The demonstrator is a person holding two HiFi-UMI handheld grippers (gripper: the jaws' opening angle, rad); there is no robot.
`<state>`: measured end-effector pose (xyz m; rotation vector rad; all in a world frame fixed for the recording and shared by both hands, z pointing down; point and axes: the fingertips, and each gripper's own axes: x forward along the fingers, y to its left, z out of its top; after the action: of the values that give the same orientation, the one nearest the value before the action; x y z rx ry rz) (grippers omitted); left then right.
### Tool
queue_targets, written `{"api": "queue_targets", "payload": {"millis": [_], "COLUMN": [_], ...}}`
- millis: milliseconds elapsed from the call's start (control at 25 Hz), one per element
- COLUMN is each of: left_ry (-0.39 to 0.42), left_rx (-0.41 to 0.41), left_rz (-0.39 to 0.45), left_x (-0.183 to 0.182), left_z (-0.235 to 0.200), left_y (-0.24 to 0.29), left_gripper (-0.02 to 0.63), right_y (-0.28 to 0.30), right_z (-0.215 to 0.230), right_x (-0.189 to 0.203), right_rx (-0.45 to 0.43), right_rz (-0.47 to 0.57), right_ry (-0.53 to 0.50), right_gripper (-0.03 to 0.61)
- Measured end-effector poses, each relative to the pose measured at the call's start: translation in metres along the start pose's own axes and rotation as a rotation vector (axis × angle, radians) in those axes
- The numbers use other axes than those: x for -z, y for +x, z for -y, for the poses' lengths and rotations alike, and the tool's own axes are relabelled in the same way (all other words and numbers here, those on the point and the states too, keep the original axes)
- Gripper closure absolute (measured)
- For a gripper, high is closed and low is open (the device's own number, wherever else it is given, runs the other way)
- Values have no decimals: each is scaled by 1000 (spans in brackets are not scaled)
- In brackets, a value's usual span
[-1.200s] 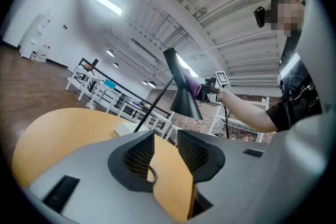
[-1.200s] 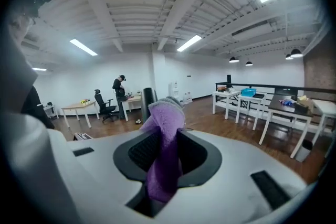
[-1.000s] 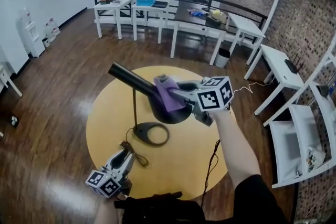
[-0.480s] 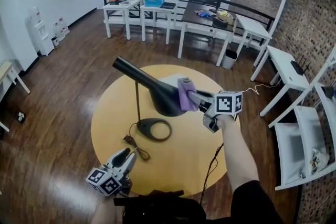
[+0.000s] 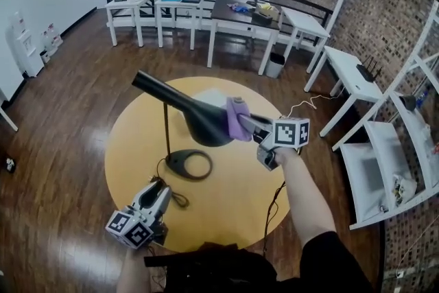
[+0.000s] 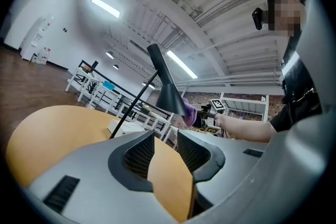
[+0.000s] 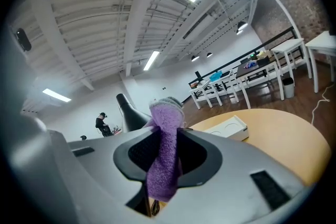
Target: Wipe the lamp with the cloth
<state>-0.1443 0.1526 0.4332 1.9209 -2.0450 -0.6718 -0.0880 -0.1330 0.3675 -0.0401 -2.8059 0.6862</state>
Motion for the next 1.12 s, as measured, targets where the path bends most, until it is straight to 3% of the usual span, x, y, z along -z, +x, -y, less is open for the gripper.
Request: {"api": "queue_targets", "payload": {"millis": [200,480,560,760,920,1120], "left_ry": [-12,69,113,164,175,151], "left_rx": [-40,-177,-250,-539,-620,-735], "left_rz": [2,120,168,313,318,356], "left_x": [11,21,31,63,75,87], "left_z": [-3,20,30,74,121,138], "left_y": [-3,39,67,106,131,112], "left_gripper": [483,483,483,483,483,483], "right_y": [4,-3,-1,6,16,37], "right_z": [-1,8,13,7,0,-40], "right_x": [4,9,5,17,6,-31], "right_rx": [-64,-320,-432,-693,-798,-972], "right_rz": [-15,-106,-137,-240,-283,-236], "right_ry": [-20,-158,-236,-361,-420,-378], "right_gripper": [486,486,486,486,486,486]}}
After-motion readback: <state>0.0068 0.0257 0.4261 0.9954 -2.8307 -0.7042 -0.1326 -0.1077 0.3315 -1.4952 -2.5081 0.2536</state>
